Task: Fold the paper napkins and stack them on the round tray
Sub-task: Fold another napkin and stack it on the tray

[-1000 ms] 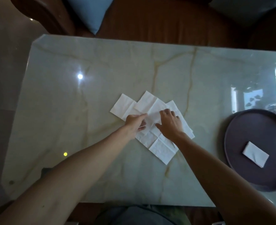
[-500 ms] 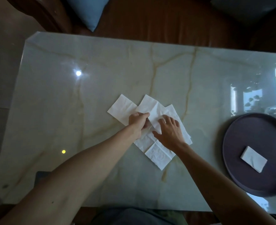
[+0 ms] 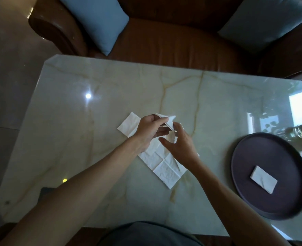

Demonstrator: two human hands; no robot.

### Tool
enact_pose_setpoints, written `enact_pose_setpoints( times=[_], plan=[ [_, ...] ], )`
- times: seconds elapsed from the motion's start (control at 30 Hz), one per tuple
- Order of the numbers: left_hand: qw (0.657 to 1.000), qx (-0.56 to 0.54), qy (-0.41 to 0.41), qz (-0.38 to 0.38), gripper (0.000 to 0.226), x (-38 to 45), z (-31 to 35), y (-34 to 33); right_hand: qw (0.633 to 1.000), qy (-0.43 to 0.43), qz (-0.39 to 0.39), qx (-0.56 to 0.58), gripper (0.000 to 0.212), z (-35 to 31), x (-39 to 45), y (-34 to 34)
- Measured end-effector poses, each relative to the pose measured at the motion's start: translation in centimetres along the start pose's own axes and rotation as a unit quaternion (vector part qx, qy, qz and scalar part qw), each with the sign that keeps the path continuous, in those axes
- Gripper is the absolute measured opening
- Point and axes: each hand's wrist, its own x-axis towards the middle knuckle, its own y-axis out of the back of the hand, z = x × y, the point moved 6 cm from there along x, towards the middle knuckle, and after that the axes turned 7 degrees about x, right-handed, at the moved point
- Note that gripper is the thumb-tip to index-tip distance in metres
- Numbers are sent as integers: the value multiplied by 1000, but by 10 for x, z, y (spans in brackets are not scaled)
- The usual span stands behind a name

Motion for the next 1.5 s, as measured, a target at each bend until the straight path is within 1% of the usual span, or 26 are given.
enact_pose_setpoints(
  times=[0.1, 0.13, 0.2, 0.23, 0.3, 0.33, 0.37, 0.4, 0.43, 0.47, 0.5, 0.57, 0.63, 0.7, 0.77, 0.83, 0.93, 0.97, 1.0, 1.03, 1.1, 1.17, 1.23, 1.3, 1.37, 1.5],
  plan=[
    [999, -22, -25, -11, 11, -16, 10, -4, 999, -6, 43, 11, 13, -13, -9, 8],
    [999, -21, -34, -15, 10, -20, 13, -4, 998, -6, 54, 18, 9, -17, -12, 12],
    [999, 3, -50, 5, 12, -26, 15, 4, 996, -20, 62, 62, 24, -20, -17, 20],
    [998, 22, -49, 37, 12, -28, 11, 10, 992, -39, 58, 109, 26, -22, -20, 24],
    [992, 64, -12, 108, 12, -33, -6, 25, 975, -74, 43, 207, 30, -25, -27, 30],
    [989, 79, 26, 120, 18, -37, -18, 29, 966, -91, 31, 242, 28, -24, -30, 33],
    [988, 86, 74, 101, 30, -40, -30, 29, 958, -103, 19, 265, 26, -24, -33, 35],
    [987, 84, 120, 58, 44, -45, -42, 26, 953, -114, 5, 282, 24, -23, -36, 37],
    [986, 70, 151, 7, 54, -49, -51, 21, 946, -126, -13, 298, 23, -20, -39, 37],
    [985, 51, 158, -39, 57, -53, -56, 16, 941, -135, -29, 310, 23, -18, -43, 37],
    [987, 36, 144, -68, 54, -55, -58, 12, 937, -142, -40, 316, 23, -15, -46, 37],
    [993, 26, 91, -77, 38, -57, -57, 8, 939, -145, -43, 308, 24, -8, -53, 39],
    [997, 36, 38, -56, 25, -57, -53, 7, 942, -142, -35, 303, 25, -3, -57, 43],
    [998, 54, 0, -31, 20, -58, -45, 8, 937, -158, -14, 312, 30, 4, -59, 48],
    [997, 71, -29, -3, 21, -59, -36, 9, 933, -166, 14, 318, 41, 9, -60, 55],
    [995, 85, -46, 18, 35, -61, -27, 7, 939, -143, 24, 311, 44, 7, -61, 61],
    [984, 152, -82, 32, 80, -66, -22, 4, 949, -100, 29, 298, 35, 0, -62, 66],
    [978, 178, -105, 25, 88, -67, -20, 3, 950, -89, 31, 298, 31, -3, -62, 67],
    [971, 200, -129, 13, 89, -68, -18, 0, 950, -81, 33, 299, 29, -4, -62, 68],
    [963, 223, -152, 0, 82, -70, -16, -4, 950, -77, 32, 300, 29, -6, -62, 69],
    [945, 272, -182, -12, 58, -72, -12, -9, 956, -67, 22, 285, 33, -9, -64, 70],
    [926, 316, -207, 2, 36, -74, -9, -10, 965, -55, 13, 257, 36, -13, -65, 71],
    [918, 329, -223, 15, 23, -74, -7, -7, 973, -44, 18, 227, 34, -17, -65, 71],
    [915, 334, -224, 11, 15, -73, -5, -4, 984, -23, 33, 175, 27, -22, -64, 73],
    [904, 357, -236, 4, 9, -75, -2, -4, 992, -6, 45, 117, 18, -26, -64, 76],
    [848, 444, -290, -7, 13, -83, 12, -8, 997, 20, 61, 31, 5, -30, -64, 80]
  ],
)
